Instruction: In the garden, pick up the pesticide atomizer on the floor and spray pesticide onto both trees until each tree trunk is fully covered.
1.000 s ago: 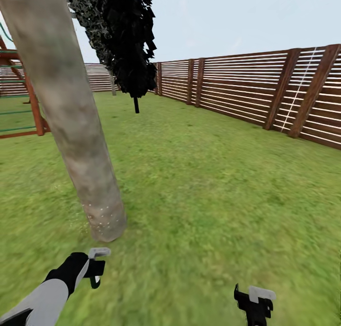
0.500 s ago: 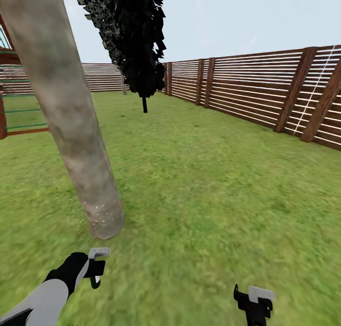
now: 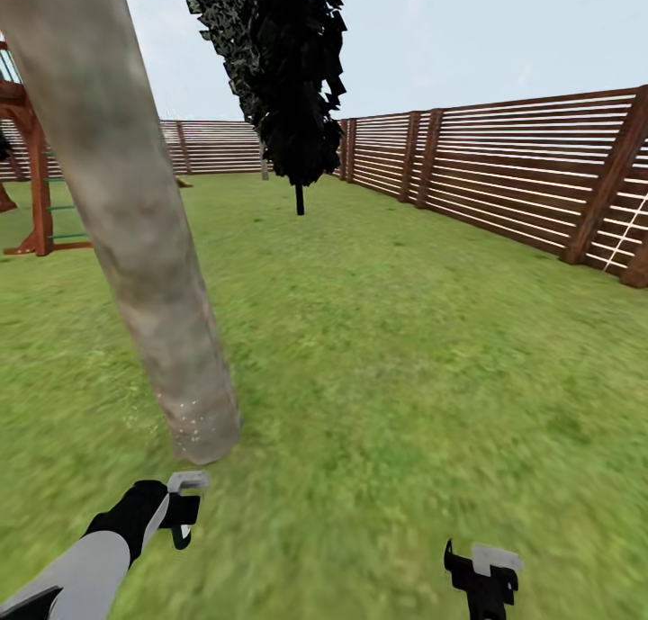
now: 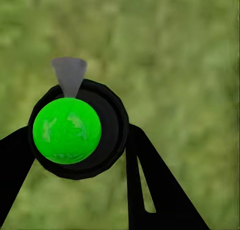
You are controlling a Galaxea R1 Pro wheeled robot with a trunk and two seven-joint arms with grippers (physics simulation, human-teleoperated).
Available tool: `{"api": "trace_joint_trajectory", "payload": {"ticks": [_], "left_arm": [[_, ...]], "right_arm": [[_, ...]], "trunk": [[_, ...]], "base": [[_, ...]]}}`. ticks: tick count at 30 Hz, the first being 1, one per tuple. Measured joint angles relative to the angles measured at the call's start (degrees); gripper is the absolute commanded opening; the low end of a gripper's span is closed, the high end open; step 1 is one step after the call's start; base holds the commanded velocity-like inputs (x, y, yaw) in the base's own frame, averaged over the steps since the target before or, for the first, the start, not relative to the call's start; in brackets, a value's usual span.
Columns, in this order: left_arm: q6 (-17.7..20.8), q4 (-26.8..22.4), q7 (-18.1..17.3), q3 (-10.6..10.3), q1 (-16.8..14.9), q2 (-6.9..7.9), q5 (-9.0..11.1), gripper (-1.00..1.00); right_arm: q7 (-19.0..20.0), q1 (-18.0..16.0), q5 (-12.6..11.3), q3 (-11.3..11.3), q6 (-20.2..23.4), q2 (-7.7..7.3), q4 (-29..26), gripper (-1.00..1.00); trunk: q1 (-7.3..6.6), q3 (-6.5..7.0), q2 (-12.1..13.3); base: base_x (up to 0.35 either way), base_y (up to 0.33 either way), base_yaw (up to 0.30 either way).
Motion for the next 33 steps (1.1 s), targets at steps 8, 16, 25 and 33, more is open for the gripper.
{"api": "trace_joint_trajectory", "payload": {"ticks": [8,16,25,33], "left_arm": [[0.0,-0.1,0.0,0.0,0.0,-0.08,0.0,-1.0],[0.0,-0.1,0.0,0.0,0.0,-0.08,0.0,-1.0],[0.0,-0.1,0.0,0.0,0.0,0.01,0.0,-1.0],[0.0,-0.1,0.0,0.0,0.0,-0.07,0.0,-1.0]], "right_arm": [[0.0,0.0,0.0,0.0,0.0,0.01,0.0,1.0],[0.0,0.0,0.0,0.0,0.0,0.01,0.0,1.0],[0.0,0.0,0.0,0.0,0.0,0.0,0.0,1.0],[0.0,0.0,0.0,0.0,0.0,0.01,0.0,1.0]], "trunk": [[0.02,0.0,0.0],[0.03,0.0,0.0],[0.01,0.0,0.0],[0.02,0.0,0.0]], "base": [[0.121,-0.237,0.121],[0.001,-0.272,0.276],[0.1,-0.26,0.237],[0.148,-0.234,0.11]]}}
